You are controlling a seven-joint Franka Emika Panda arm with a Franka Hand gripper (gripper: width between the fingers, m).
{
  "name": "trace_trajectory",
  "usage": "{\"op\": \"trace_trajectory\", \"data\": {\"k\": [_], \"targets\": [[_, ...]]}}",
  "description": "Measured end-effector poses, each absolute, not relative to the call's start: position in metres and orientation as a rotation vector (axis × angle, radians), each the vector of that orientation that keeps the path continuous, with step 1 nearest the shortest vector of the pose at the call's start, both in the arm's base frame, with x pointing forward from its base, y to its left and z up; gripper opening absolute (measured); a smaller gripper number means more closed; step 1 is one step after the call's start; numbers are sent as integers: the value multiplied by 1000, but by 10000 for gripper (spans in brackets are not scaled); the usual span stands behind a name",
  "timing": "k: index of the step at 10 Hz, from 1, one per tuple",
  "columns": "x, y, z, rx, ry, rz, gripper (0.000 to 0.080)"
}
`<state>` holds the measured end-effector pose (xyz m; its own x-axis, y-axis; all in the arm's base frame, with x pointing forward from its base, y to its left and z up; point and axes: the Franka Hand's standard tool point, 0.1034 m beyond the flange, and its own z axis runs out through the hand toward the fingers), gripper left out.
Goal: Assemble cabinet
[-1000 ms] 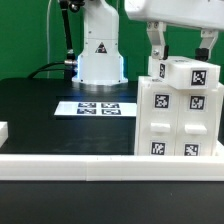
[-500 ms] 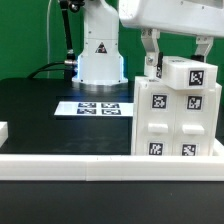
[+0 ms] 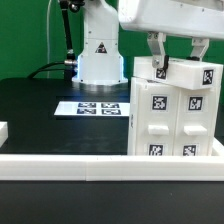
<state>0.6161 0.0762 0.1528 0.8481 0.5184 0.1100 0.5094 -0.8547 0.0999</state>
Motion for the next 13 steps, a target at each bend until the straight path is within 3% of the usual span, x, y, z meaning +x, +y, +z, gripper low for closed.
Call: {"op": "trace_trajectory", "data": {"k": [4, 9, 13], "targets": [[616, 76, 153, 3045, 482, 217, 554], [618, 83, 155, 3110, -362, 324, 556], [618, 83, 155, 3085, -631, 320, 556]]}}
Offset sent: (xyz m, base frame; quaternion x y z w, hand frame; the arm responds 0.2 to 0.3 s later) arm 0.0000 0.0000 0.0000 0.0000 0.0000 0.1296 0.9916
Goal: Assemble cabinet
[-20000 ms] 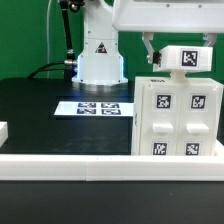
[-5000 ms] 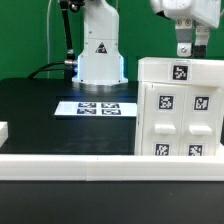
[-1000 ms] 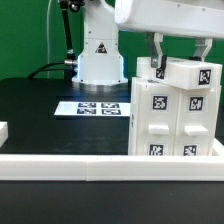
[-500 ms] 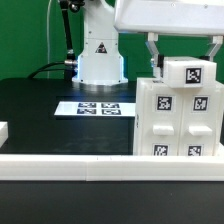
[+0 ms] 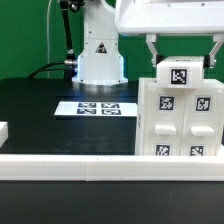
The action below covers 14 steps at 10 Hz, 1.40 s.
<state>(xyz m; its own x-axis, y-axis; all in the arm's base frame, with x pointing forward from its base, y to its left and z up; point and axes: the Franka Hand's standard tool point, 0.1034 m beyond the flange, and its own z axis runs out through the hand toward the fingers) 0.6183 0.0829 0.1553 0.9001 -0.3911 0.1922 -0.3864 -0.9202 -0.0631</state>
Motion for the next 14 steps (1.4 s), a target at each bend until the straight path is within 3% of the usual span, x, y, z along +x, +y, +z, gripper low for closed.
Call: {"op": "trace_trajectory", "data": {"k": [5, 11, 14], "targets": [[609, 83, 156, -2733, 1398, -276, 556], [605, 83, 156, -2455, 1788, -197, 556], [600, 85, 156, -2060, 2201, -155, 557]]}}
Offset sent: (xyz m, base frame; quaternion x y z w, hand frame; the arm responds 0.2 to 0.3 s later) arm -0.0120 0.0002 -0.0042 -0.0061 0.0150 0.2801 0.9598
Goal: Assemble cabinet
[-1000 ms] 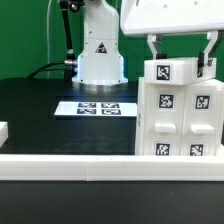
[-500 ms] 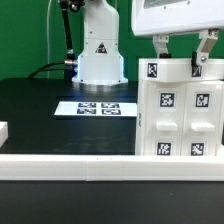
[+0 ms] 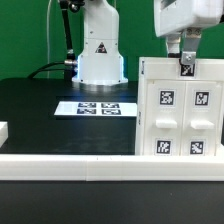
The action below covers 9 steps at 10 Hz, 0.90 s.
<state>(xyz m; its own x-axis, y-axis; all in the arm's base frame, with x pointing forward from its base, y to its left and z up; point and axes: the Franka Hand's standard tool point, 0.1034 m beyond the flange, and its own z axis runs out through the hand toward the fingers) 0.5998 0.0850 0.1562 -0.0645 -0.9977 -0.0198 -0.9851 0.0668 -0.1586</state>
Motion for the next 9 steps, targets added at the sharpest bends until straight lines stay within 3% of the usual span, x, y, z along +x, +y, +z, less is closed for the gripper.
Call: {"op": "trace_trajectory", "data": {"k": [2, 9], "targets": [[599, 87, 157, -1797, 2396, -110, 557], [598, 90, 157, -1701, 2431, -48, 557]]}}
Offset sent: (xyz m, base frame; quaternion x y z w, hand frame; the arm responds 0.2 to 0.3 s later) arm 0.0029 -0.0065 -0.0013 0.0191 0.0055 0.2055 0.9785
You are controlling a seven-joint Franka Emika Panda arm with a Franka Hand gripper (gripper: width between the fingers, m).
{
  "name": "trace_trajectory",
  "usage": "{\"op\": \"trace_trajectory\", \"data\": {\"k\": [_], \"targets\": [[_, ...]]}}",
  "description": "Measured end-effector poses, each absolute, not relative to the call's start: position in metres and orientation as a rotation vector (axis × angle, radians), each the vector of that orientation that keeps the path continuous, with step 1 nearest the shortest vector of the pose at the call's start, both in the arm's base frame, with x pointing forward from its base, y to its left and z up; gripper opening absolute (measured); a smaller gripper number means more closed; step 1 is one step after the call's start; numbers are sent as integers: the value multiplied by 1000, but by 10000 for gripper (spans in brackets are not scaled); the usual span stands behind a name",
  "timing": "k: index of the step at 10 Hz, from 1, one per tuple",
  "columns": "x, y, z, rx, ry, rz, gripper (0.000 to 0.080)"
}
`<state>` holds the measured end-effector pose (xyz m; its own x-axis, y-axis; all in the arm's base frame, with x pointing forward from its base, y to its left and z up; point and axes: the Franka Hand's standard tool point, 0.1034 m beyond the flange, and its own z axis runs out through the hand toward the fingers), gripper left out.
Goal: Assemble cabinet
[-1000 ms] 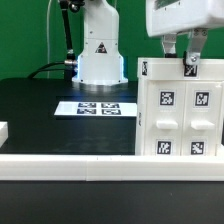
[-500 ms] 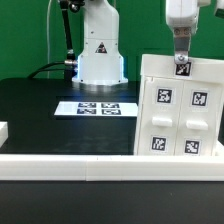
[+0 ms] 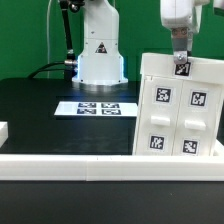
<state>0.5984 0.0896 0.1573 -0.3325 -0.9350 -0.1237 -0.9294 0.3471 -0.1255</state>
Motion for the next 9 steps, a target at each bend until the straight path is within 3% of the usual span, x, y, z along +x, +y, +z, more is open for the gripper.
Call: {"op": "trace_trajectory", "data": {"k": [1, 2, 9], "targets": [[598, 90, 157, -1709, 2426, -48, 710], [598, 90, 157, -1713, 2423, -48, 776], [598, 92, 156, -1753, 2397, -51, 797]]}}
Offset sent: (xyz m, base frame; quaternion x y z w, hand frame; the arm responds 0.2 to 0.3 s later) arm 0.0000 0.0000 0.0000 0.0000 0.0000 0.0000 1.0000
